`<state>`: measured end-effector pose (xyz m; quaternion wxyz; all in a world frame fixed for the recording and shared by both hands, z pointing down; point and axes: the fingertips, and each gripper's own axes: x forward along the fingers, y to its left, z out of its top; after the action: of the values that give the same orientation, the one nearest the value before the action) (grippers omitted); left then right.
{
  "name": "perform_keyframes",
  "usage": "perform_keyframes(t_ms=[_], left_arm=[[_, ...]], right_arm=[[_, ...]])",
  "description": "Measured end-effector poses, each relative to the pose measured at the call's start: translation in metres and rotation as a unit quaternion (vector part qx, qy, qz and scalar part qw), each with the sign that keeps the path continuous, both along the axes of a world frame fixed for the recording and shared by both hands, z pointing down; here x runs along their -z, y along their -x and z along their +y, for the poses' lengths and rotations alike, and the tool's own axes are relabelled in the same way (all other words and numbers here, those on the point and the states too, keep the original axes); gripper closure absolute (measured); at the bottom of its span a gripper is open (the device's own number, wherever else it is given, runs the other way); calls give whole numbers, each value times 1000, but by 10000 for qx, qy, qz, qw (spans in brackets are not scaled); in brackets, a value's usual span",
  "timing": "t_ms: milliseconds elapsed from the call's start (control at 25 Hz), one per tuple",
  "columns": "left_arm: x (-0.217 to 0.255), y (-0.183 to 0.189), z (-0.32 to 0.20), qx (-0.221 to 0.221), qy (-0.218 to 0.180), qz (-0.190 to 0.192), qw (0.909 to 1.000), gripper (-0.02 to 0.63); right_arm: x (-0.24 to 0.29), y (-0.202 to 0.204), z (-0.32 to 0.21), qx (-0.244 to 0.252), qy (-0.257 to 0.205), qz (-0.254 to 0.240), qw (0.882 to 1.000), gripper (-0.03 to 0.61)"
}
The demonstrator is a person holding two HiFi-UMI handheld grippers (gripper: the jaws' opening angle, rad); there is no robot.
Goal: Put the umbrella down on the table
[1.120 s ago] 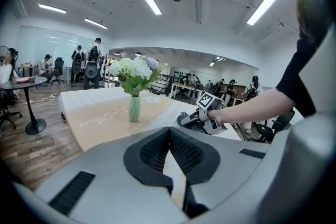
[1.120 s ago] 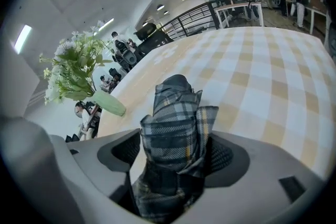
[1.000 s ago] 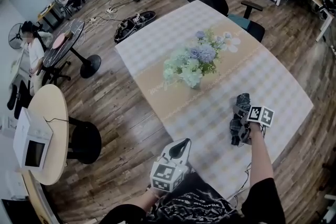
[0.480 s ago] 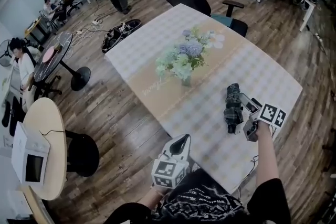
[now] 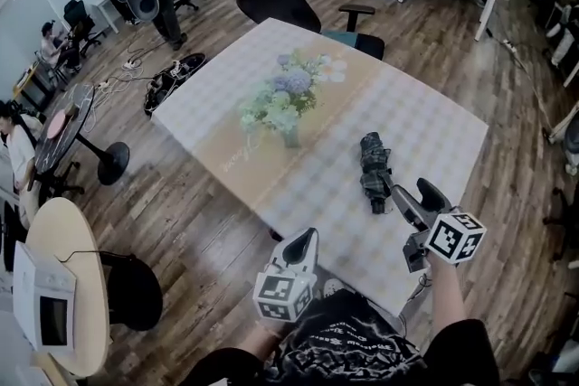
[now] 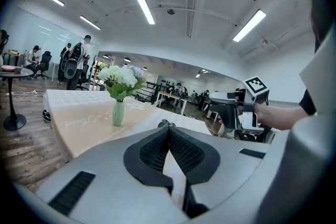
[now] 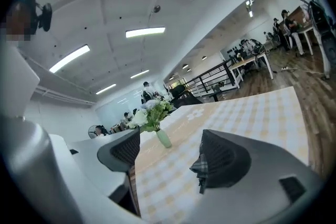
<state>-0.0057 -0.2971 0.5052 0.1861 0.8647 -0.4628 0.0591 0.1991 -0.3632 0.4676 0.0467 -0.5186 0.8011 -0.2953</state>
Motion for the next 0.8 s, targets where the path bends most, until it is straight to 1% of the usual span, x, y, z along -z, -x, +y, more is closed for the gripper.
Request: perform_keyframes(t_ms=[160, 240, 320, 520, 640, 720, 800], left_arm=[[2, -4, 8, -172, -51, 6, 9998, 595], [2, -4, 13, -272, -84, -41, 9996, 595], [2, -5, 17, -376, -121, -87, 9992, 595], [1, -6, 30, -439, -207, -86, 9988, 595], [-1, -14, 37, -549, -228, -68, 9982, 595], [0, -19, 40, -647, -275, -48, 9975, 595], [1, -23, 43, -712, -329, -47, 9969, 594]], right_arm=[[-5, 2, 47, -221, -379, 493, 9978, 207], [-8, 5, 68, -329, -556, 634, 9959, 218], [-13, 6, 86, -492, -629, 727, 9942, 222], [-37, 4, 125, -1065, -590, 1089, 9866, 252], [-52, 1, 148, -1236, -468, 1435, 9808, 255], [-59, -1, 158, -1319, -373, 1503, 9791, 255], [-58, -4, 164, -1416, -370, 1492, 9779, 255]])
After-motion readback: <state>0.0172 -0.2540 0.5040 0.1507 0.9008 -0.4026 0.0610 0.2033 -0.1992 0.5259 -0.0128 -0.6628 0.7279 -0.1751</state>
